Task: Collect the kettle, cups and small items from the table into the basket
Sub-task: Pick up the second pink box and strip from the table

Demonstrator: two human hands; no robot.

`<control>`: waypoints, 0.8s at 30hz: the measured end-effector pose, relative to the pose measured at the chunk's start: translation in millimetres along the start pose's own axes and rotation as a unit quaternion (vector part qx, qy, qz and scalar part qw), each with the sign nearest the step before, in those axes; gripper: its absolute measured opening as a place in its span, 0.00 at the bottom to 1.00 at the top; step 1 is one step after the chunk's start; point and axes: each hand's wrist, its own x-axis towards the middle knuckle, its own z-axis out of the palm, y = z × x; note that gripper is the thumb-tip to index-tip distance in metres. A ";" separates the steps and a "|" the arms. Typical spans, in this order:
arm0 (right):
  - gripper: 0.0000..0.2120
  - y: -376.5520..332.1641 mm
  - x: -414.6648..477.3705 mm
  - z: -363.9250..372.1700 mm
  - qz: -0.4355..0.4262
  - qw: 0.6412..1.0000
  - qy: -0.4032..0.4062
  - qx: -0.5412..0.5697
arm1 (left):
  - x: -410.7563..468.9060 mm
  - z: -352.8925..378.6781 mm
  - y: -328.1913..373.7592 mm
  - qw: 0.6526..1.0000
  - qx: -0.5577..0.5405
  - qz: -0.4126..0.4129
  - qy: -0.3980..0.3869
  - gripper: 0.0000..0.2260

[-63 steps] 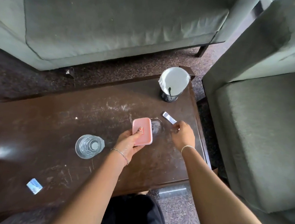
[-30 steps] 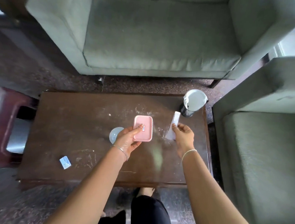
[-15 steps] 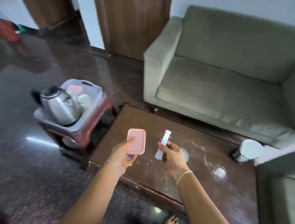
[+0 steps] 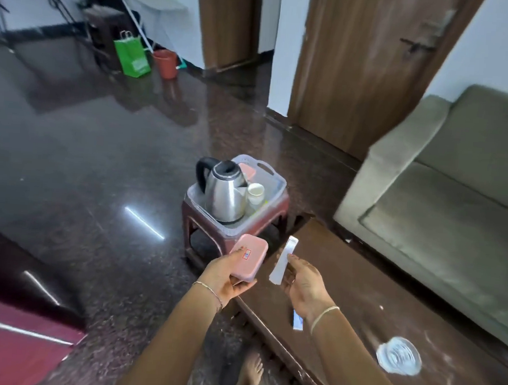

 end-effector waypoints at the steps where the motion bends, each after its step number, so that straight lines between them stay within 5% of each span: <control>1: 0.06 -3.4 8.7 9.5 0.002 1.000 -0.007 -0.005 | 6.0 0.3 9.2 1.000 -0.001 0.006 0.000 0.08; 14: 0.07 -80.1 130.1 100.0 -0.011 0.997 -0.042 -0.059 | 104.0 50.2 174.9 0.985 0.133 0.111 -0.023 0.07; 24: 0.06 -107.2 209.5 130.4 -0.021 0.993 0.103 -0.048 | 215.7 96.3 274.2 0.978 0.182 0.099 -0.031 0.03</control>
